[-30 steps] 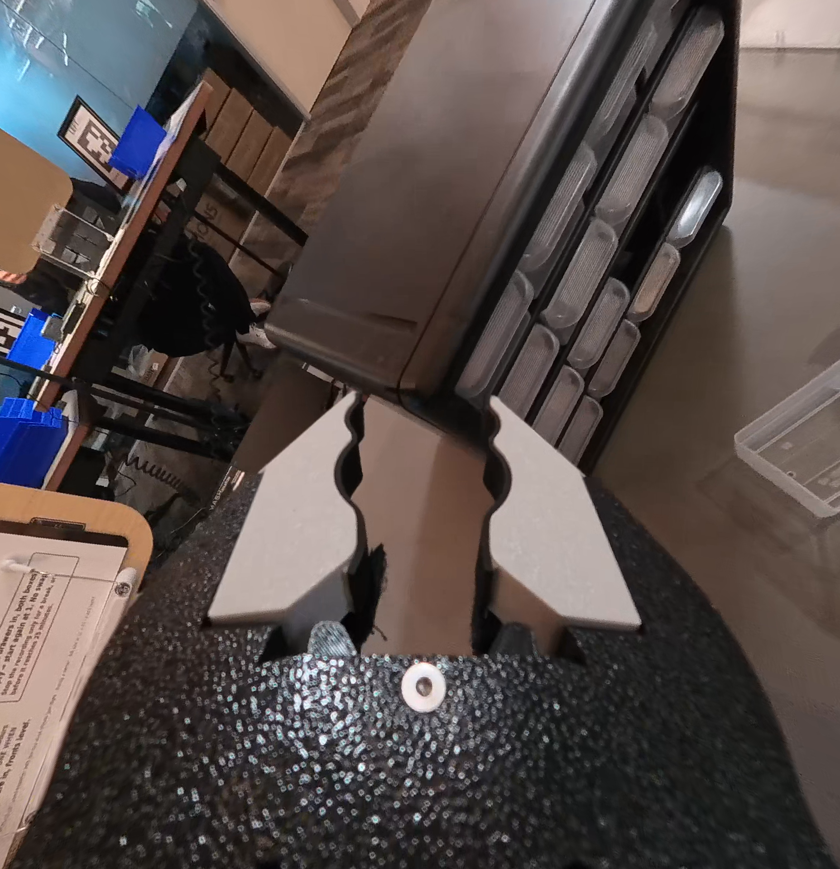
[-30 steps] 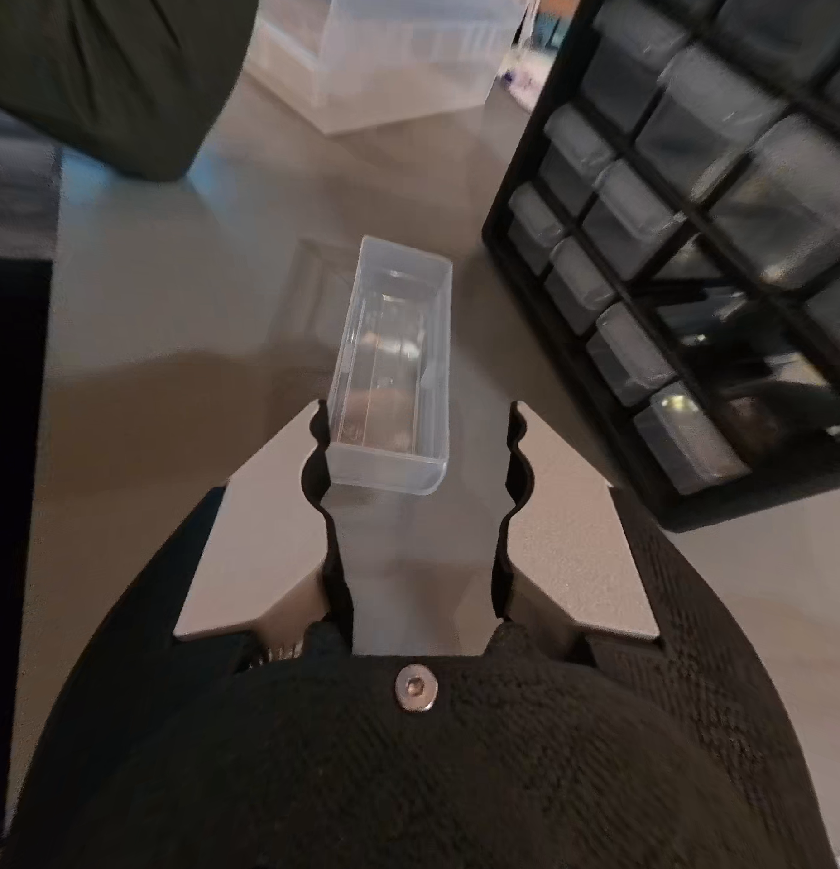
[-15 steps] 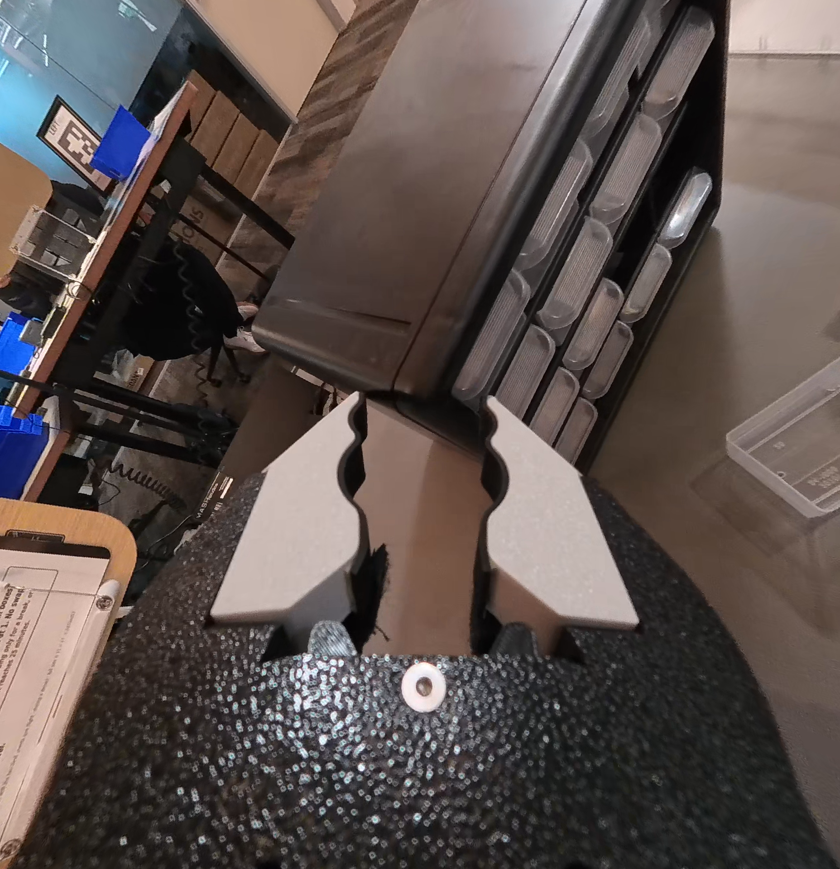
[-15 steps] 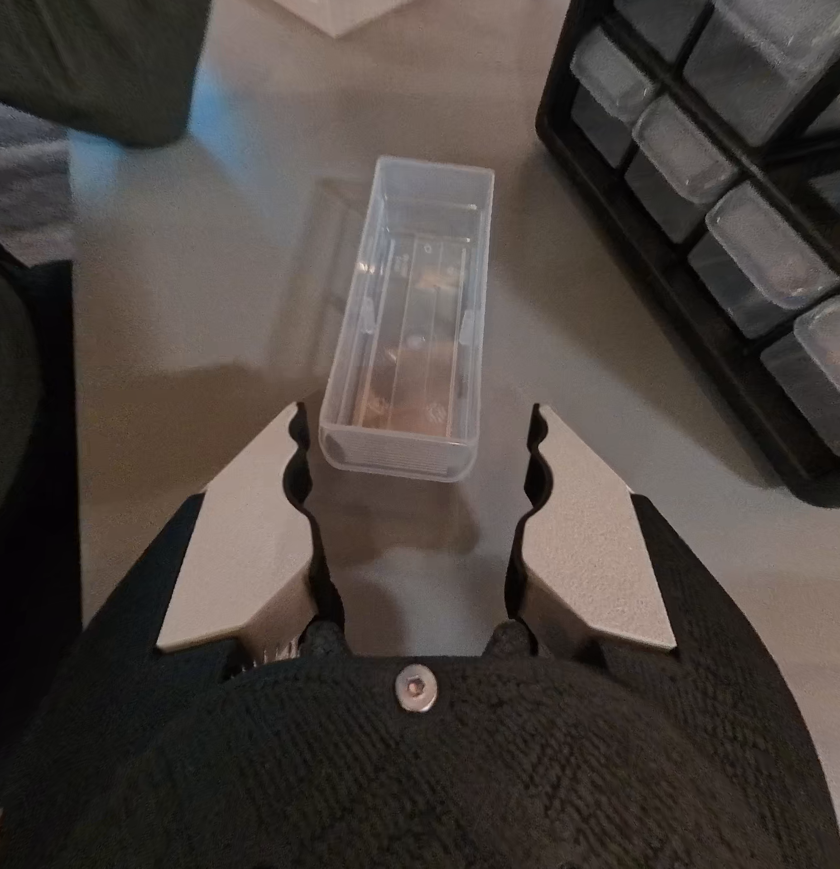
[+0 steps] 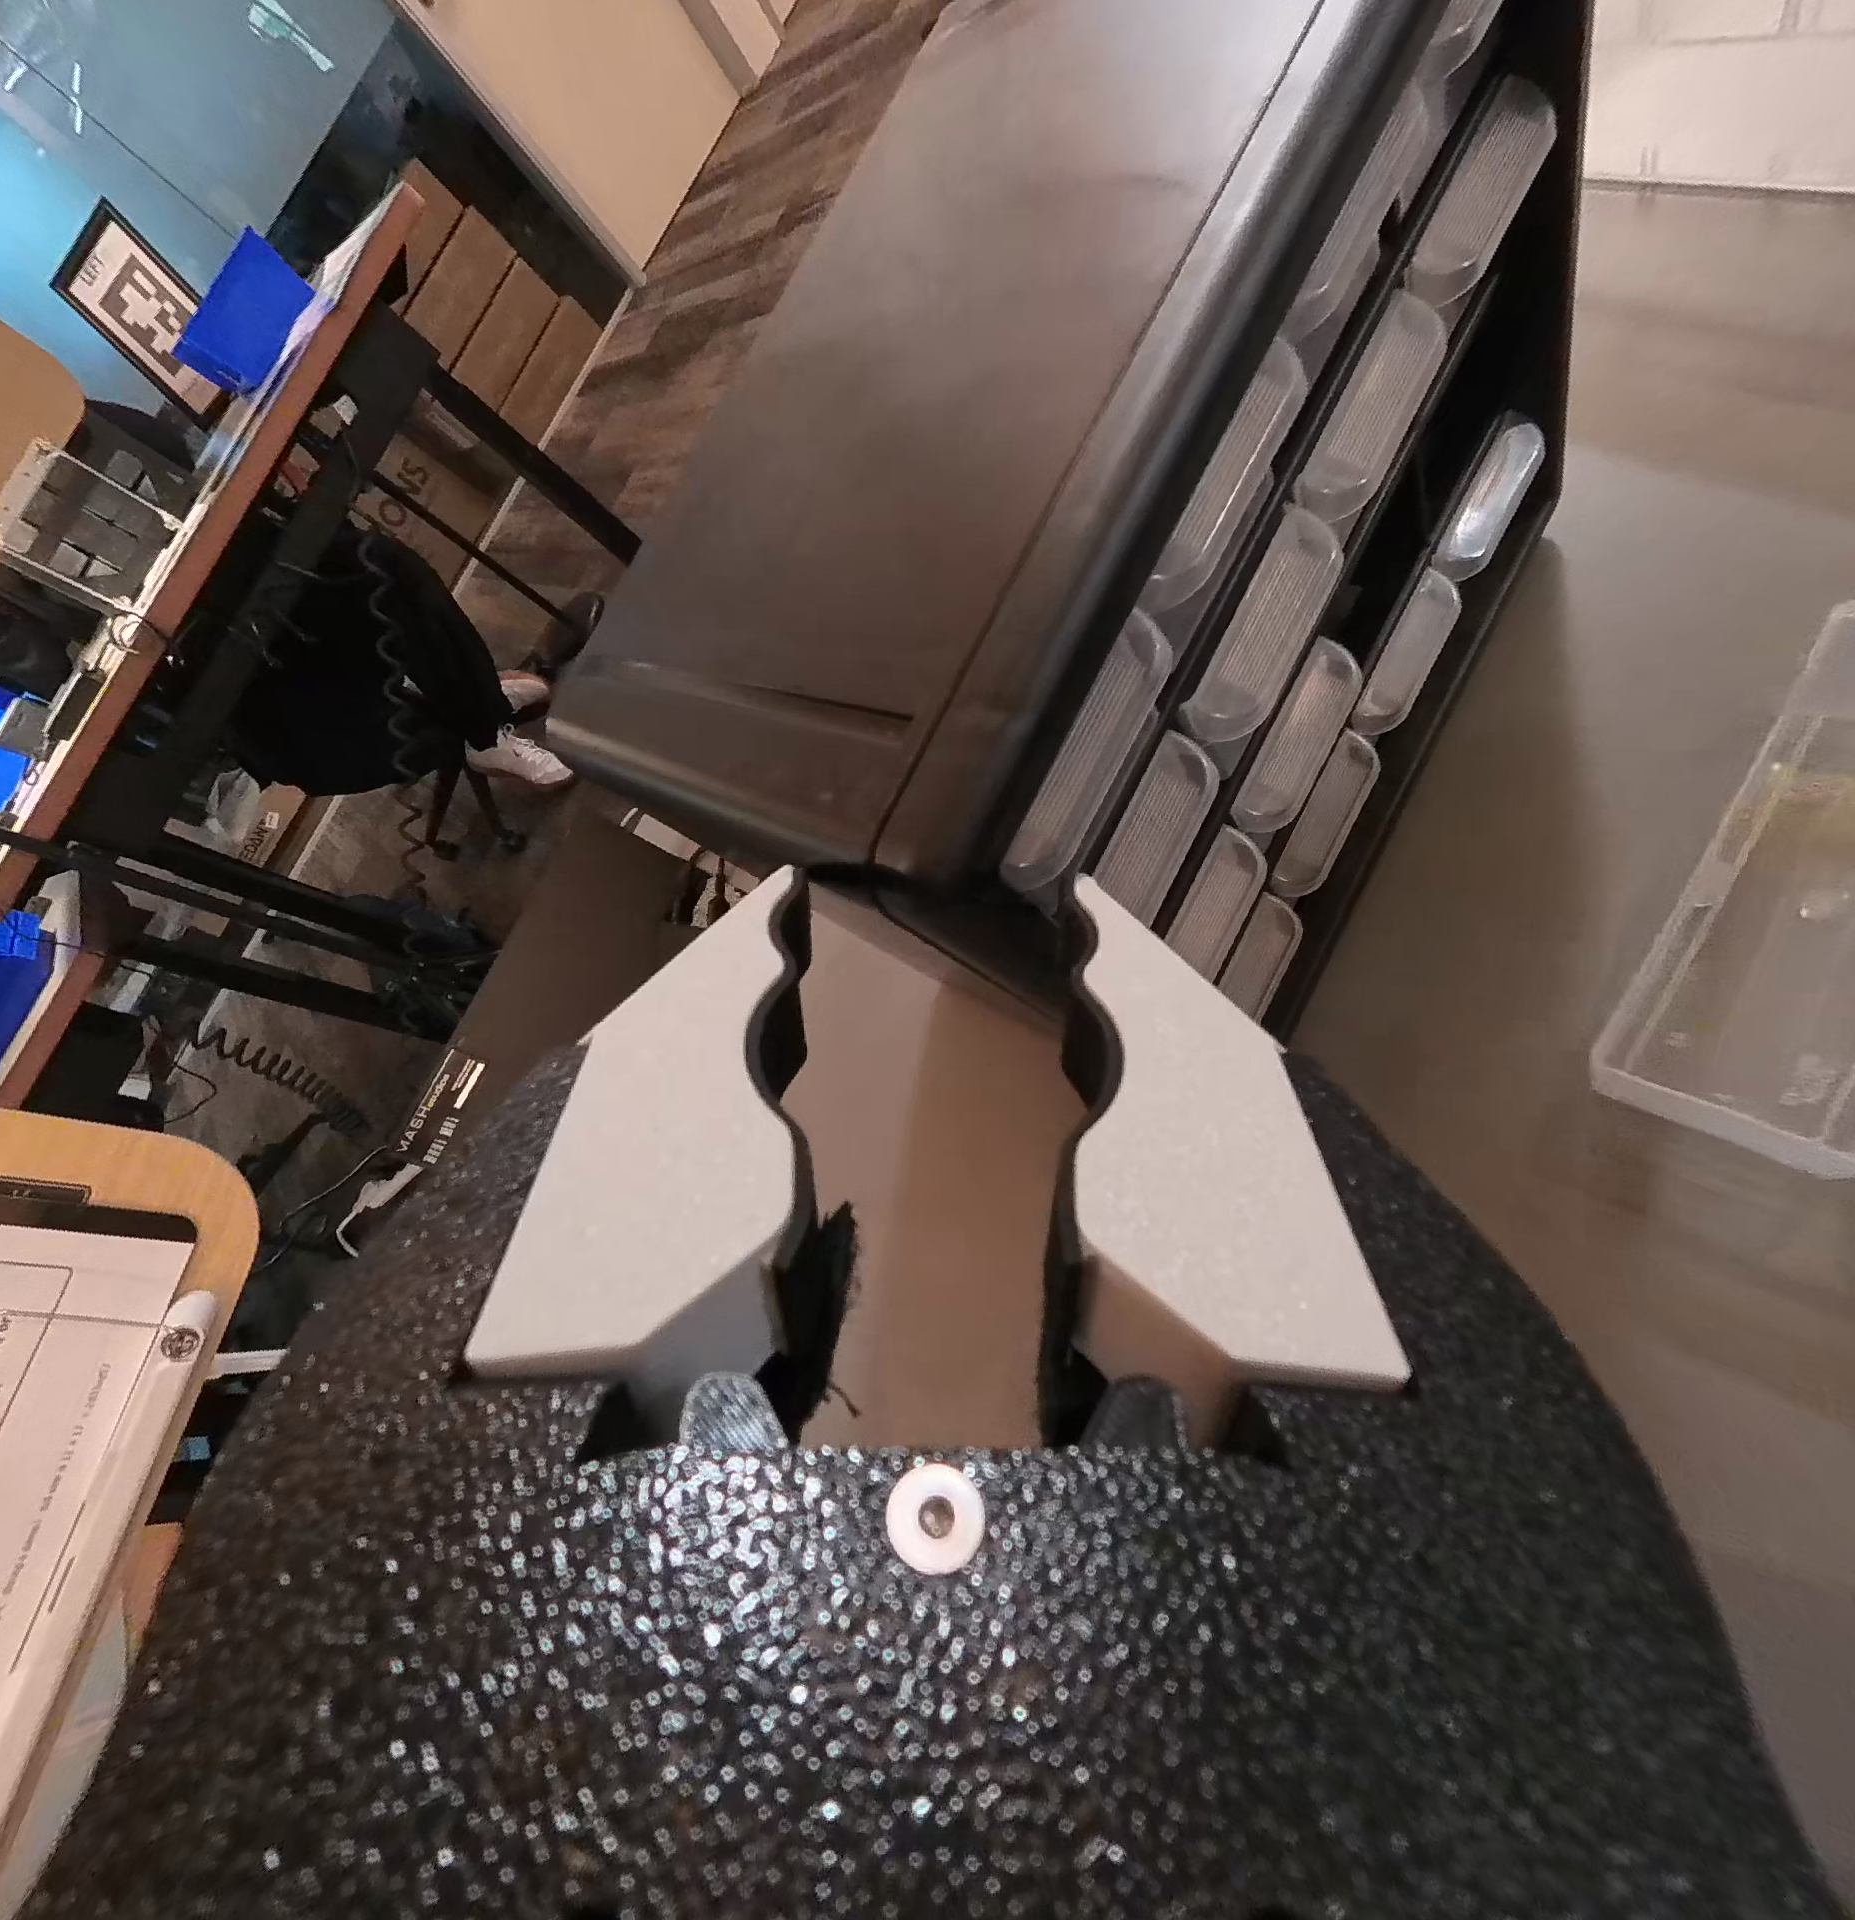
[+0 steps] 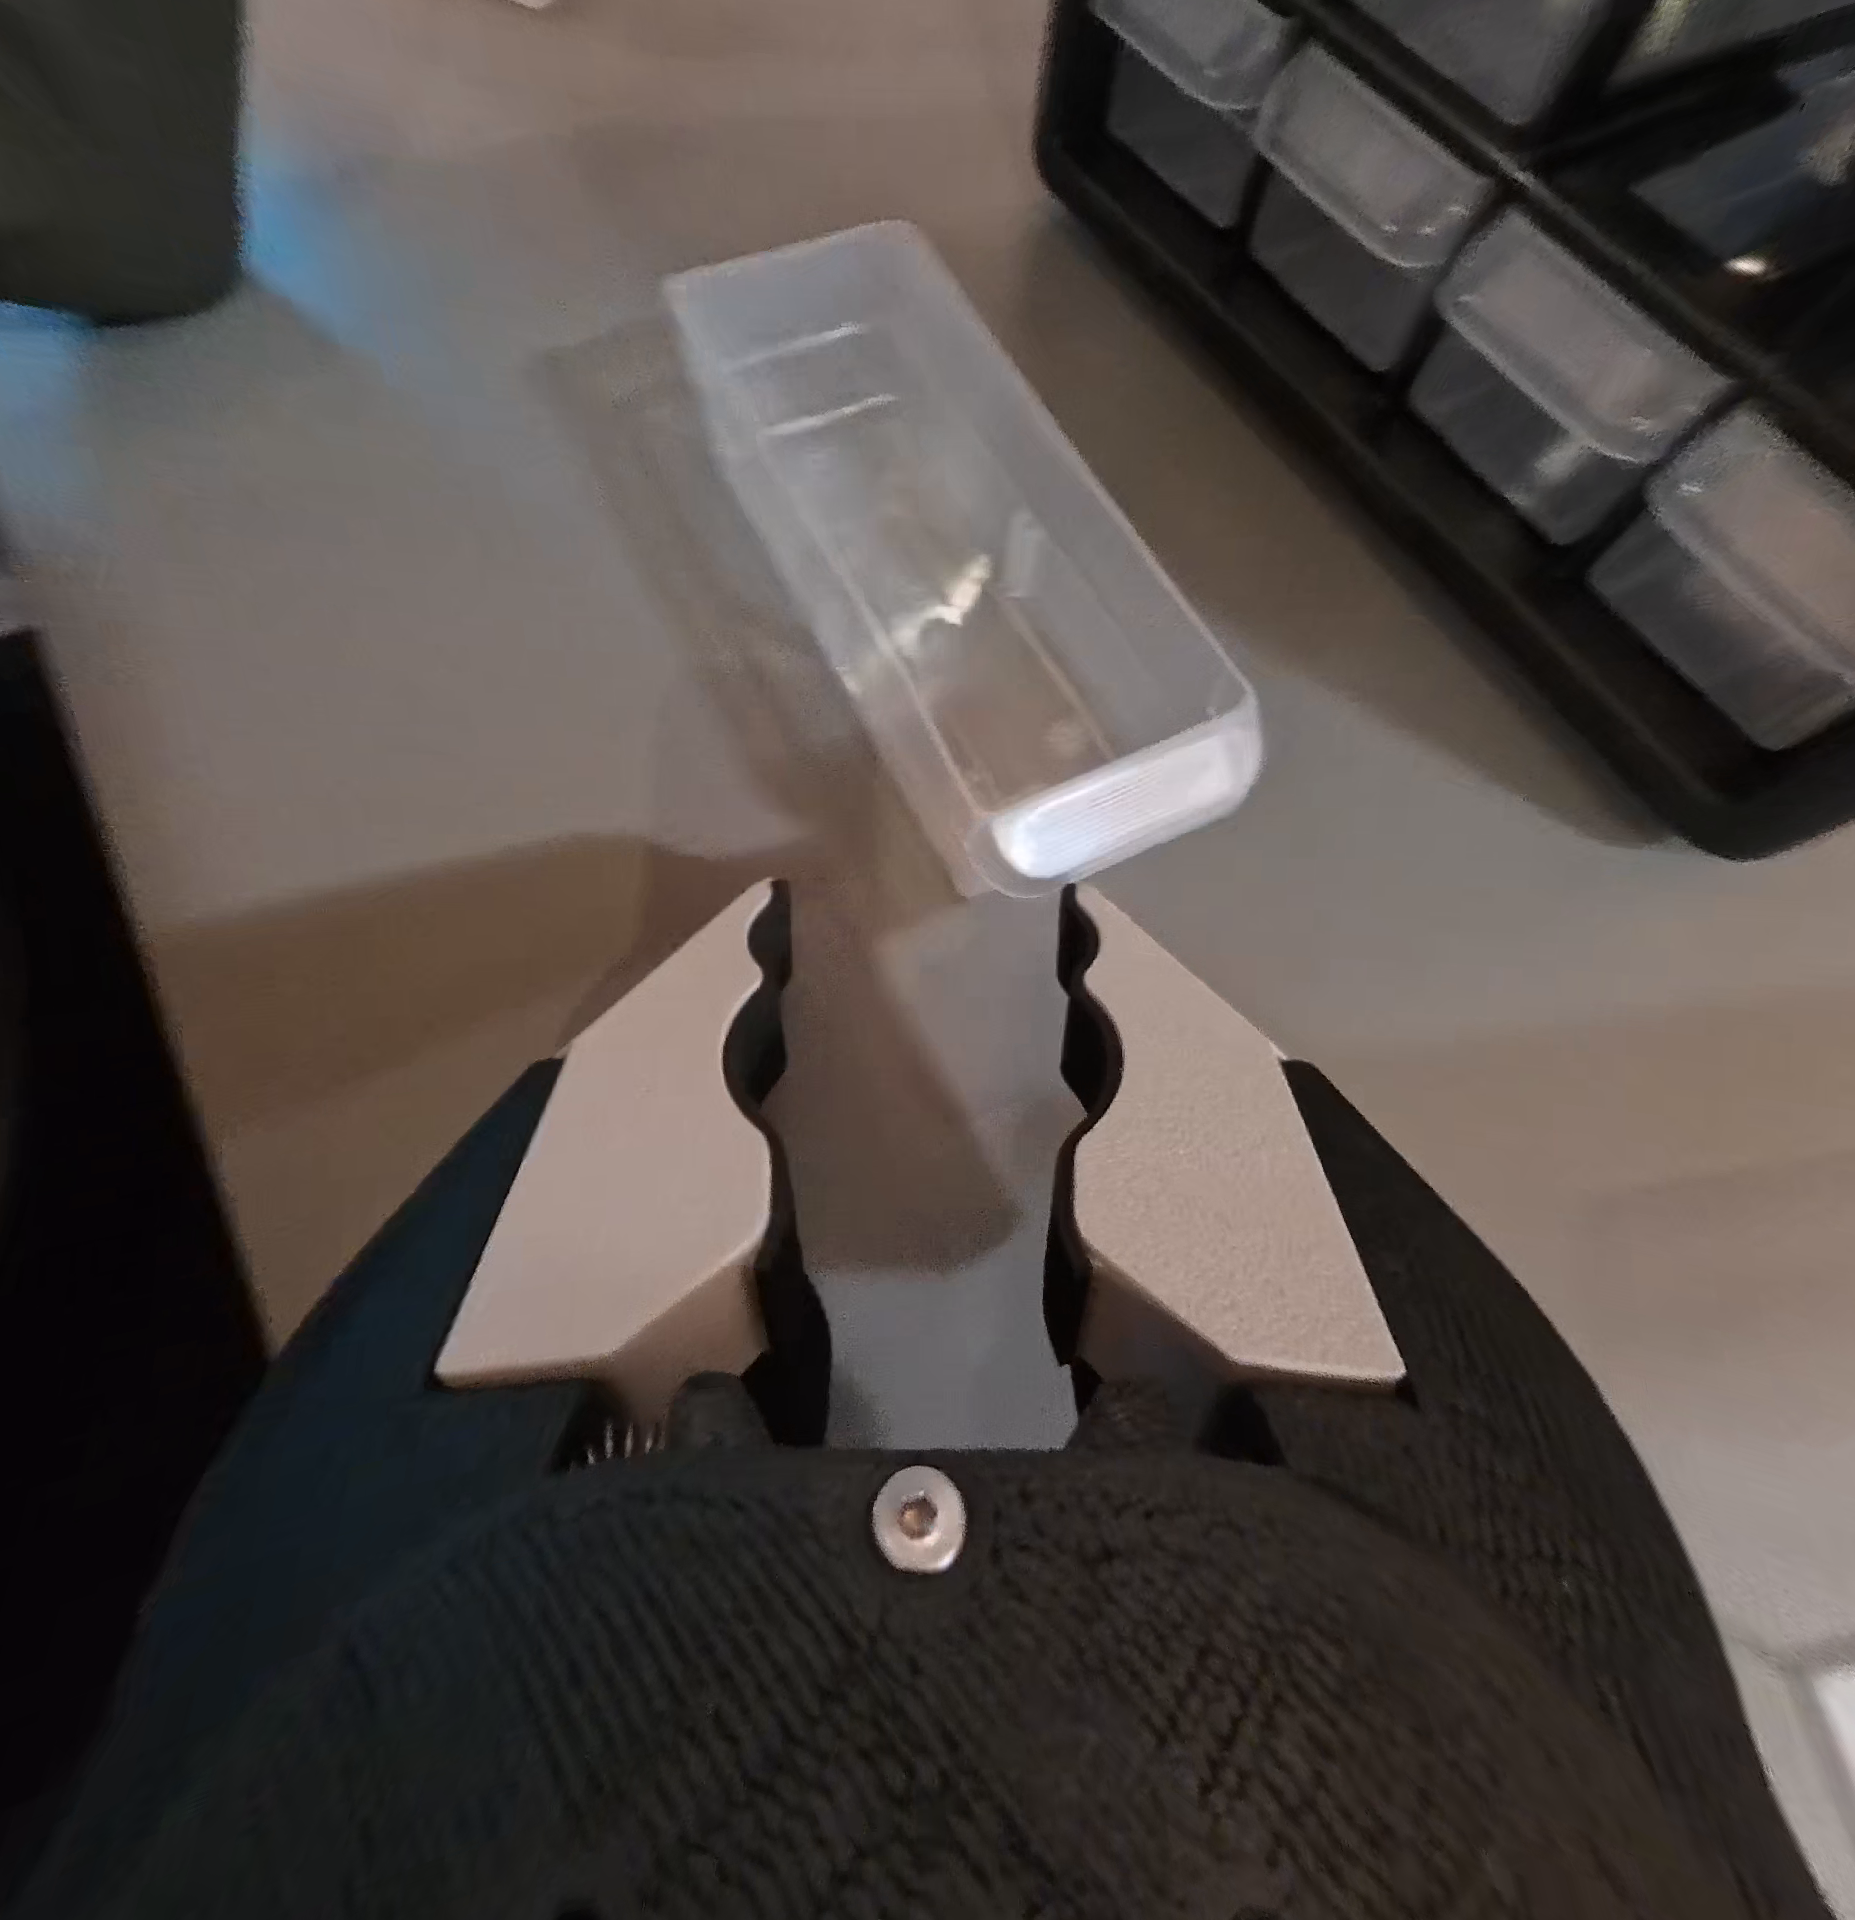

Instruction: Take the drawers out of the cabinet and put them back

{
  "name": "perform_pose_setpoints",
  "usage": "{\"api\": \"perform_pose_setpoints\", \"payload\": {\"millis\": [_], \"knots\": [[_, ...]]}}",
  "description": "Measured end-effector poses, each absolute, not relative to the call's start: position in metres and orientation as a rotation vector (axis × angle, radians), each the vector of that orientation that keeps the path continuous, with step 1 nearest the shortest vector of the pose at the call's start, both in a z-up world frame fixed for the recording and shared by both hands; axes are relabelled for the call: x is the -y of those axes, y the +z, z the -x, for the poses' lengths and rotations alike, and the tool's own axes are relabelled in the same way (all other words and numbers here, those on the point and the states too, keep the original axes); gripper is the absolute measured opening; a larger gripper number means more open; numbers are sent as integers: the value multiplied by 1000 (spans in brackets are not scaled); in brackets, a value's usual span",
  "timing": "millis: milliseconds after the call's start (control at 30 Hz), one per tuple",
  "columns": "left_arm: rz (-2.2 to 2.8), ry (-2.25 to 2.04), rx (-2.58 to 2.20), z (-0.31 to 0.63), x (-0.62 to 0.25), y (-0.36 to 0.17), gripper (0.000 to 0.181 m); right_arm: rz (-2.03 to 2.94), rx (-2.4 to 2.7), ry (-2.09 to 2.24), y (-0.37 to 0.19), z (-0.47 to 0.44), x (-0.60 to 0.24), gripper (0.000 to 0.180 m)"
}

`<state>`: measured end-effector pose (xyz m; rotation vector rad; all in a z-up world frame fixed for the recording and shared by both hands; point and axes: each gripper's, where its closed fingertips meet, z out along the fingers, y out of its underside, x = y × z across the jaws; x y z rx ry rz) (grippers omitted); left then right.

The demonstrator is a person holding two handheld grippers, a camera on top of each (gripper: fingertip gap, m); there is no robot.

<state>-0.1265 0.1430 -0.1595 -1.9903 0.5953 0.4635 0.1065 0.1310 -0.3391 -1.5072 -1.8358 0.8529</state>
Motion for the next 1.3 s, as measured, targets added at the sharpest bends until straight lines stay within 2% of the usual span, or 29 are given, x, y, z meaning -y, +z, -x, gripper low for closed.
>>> {"api": "perform_pose_setpoints", "payload": {"millis": [33, 167, 367, 500, 633, 700, 800, 1300], "knots": [[1989, 463, -596, 127, -143, -160, 44, 1489, 1854, 907, -337, -106, -120, 54], [1986, 460, -598, 127, -143, -160, 45, 1309, 1988, 1073, -322, -104, -73, 59], [1982, 446, -597, 126, -143, -160, 45, 1006, 1940, 811, -301, -90, -79, 70], [1980, 444, -596, 127, -143, -159, 45, 692, 2109, 455, -318, -80, -65, 74], [1980, 445, -597, 127, -143, -160, 45, 527, 2174, 281, -331, -66, -63, 51], [1980, 445, -598, 127, -143, -160, 45, 532, 2195, 182, -336, -62, -73, 31], [1978, 444, -599, 127, -143, -160, 45, 596, 2190, 149, -334, -60, -80, 21], [1998, 419, -596, 129, -144, -165, 46, 996, 2122, -2, -281, -79, -139, 18]]}}
